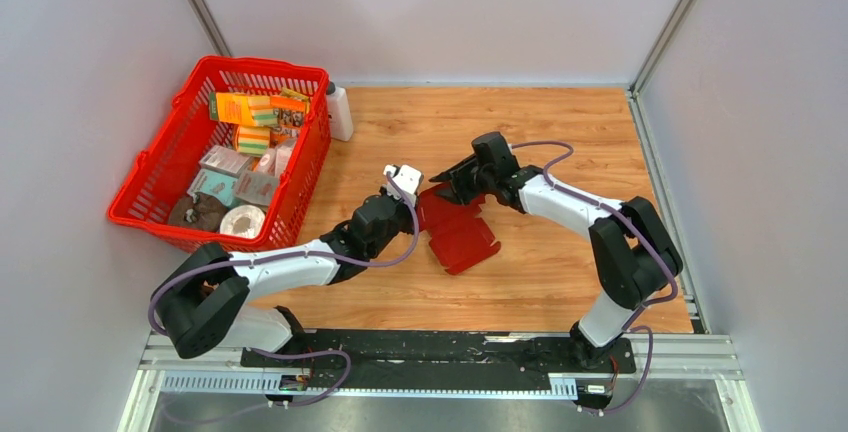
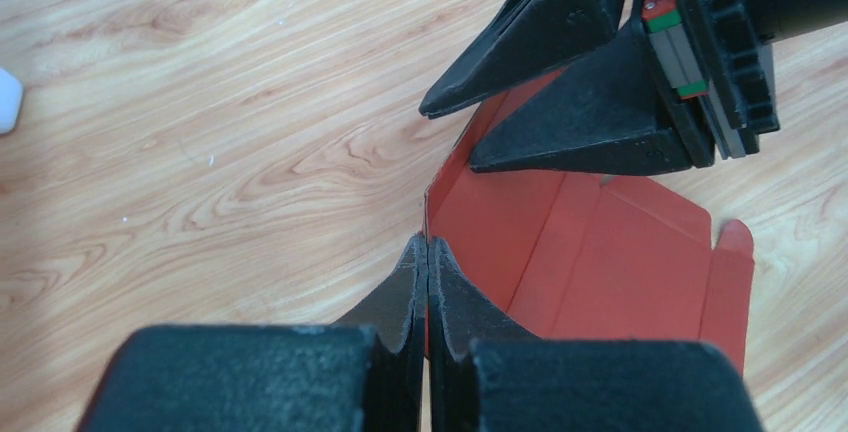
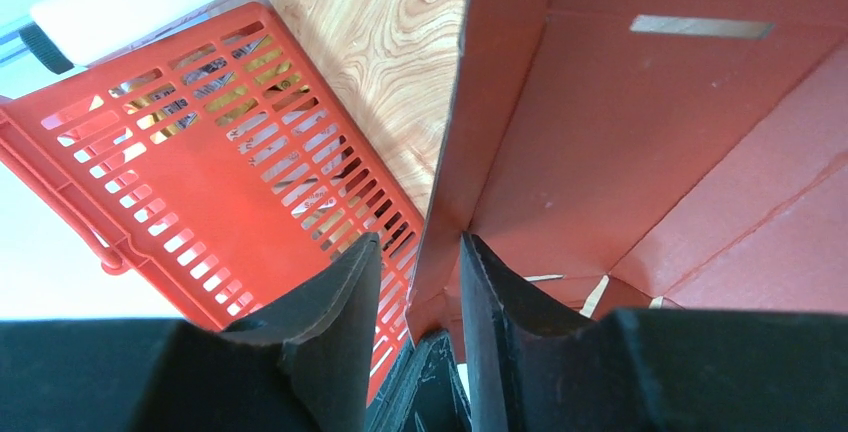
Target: Fold the paper box
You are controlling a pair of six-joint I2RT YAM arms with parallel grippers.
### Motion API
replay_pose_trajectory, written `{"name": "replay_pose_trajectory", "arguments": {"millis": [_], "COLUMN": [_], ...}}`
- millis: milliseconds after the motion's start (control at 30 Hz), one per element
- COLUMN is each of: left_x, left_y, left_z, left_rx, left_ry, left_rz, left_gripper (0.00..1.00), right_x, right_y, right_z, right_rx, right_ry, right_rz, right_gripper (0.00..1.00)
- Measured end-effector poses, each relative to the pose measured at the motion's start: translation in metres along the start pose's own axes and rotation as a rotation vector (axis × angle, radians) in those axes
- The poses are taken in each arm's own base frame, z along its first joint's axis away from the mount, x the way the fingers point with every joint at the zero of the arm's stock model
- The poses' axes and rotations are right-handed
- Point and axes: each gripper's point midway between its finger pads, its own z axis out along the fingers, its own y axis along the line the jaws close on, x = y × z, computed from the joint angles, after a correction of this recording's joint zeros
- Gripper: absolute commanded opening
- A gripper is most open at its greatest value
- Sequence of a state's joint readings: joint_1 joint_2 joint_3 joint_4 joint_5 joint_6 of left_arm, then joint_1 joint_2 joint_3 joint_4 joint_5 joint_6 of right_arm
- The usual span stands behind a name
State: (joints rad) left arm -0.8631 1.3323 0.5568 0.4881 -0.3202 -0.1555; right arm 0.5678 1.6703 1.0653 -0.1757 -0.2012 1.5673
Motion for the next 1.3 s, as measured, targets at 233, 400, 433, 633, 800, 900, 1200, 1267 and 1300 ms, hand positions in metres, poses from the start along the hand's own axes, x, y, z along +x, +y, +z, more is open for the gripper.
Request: {"name": "replay_pose_trajectory", "arguments": {"millis": [233, 400, 433, 633, 800, 900, 1200, 1267, 1300], "left_x": [-0.004, -0.004, -0.004, -0.006, -0.006, -0.002, 0.020, 0.034, 0.040], "left_y": [-0.001, -0.001, 0.000, 0.006, 0.005, 0.010, 0.040, 0.037, 0.035], "left_z": [0.000, -0.001, -0.001, 0.001, -0.006, -0.025, -0.056, -0.051, -0.049], "left_rx": [-0.005, -0.011, -0.013, -0.072, -0.074, -0.062, -0.090, -0.082, -0.074], "left_ry": [-0.009, -0.009, -0.009, 0.035, 0.060, 0.061, 0.052, 0.092, 0.109], "left_rz": [0.041, 0.059, 0.060, 0.038, -0.022, -0.060, -0.203, -0.209, -0.211], "left_gripper": [0.00, 0.00, 0.04, 0.48, 0.57, 0.54, 0.51, 0.52, 0.52], "right_x": [0.000, 0.001, 0.002, 0.002, 0.001, 0.002, 0.004, 0.006, 0.006], "right_y": [0.003, 0.005, 0.006, 0.006, 0.012, 0.010, 0.003, 0.002, 0.002], "right_z": [0.004, 0.006, 0.006, 0.008, 0.014, 0.018, 0.033, 0.035, 0.035], "right_rx": [-0.018, -0.032, -0.036, -0.067, -0.129, -0.178, -0.340, -0.378, -0.392], "right_ry": [0.018, 0.039, 0.042, 0.060, 0.091, 0.112, 0.148, 0.157, 0.158], "right_rz": [0.007, 0.009, 0.010, 0.006, -0.020, -0.056, -0.215, -0.252, -0.265], "right_gripper": [0.24, 0.06, 0.00, 0.00, 0.00, 0.00, 0.00, 0.00, 0.00]}}
